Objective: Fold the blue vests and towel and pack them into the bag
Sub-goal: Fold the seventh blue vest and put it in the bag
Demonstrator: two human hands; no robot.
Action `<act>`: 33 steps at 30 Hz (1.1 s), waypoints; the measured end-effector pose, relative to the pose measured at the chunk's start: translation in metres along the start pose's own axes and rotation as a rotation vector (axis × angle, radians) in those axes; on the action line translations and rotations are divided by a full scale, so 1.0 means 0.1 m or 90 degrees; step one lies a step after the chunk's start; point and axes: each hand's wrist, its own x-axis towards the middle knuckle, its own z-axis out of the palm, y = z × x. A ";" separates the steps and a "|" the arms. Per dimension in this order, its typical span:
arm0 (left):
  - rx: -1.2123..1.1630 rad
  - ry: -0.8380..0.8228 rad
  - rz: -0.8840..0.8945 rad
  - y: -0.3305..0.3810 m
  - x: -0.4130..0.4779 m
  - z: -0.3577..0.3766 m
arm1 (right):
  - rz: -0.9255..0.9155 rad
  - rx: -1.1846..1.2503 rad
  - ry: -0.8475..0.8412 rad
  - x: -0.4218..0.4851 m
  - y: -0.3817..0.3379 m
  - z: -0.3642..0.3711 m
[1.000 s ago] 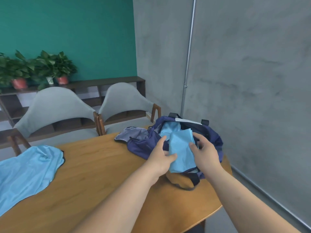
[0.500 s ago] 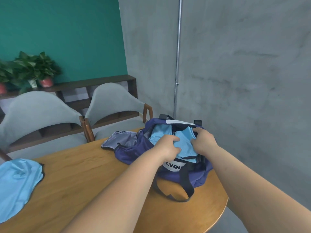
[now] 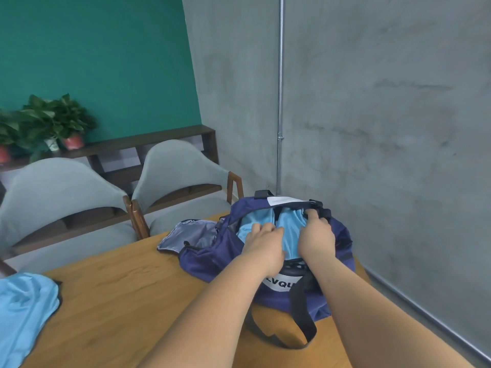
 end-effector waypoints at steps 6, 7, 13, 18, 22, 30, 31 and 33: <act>0.028 -0.036 0.016 -0.14 0.00 0.17 | -0.039 -0.010 -0.041 0.08 0.11 0.12; 0.028 -0.033 0.018 -0.15 -0.01 0.18 | -0.041 0.018 -0.044 0.10 0.11 0.12; 0.076 -0.061 0.021 -0.12 -0.04 0.18 | -0.018 0.092 -0.066 0.11 0.12 0.08; 0.091 -0.078 0.021 -0.10 -0.05 0.17 | -0.080 -0.203 -0.008 -0.02 -0.04 -0.02; 0.088 -0.068 0.024 -0.12 -0.03 0.15 | -0.267 -0.199 0.065 -0.09 -0.15 0.01; 0.008 0.017 0.053 -0.32 -0.05 0.09 | -0.299 -0.203 -0.098 -0.05 -0.07 0.17; 0.011 0.028 0.048 -0.34 -0.04 0.09 | -0.306 -0.212 -0.103 -0.05 -0.04 0.19; 0.031 0.009 0.035 -0.36 -0.03 0.07 | -0.303 -0.253 -0.119 -0.05 0.01 0.24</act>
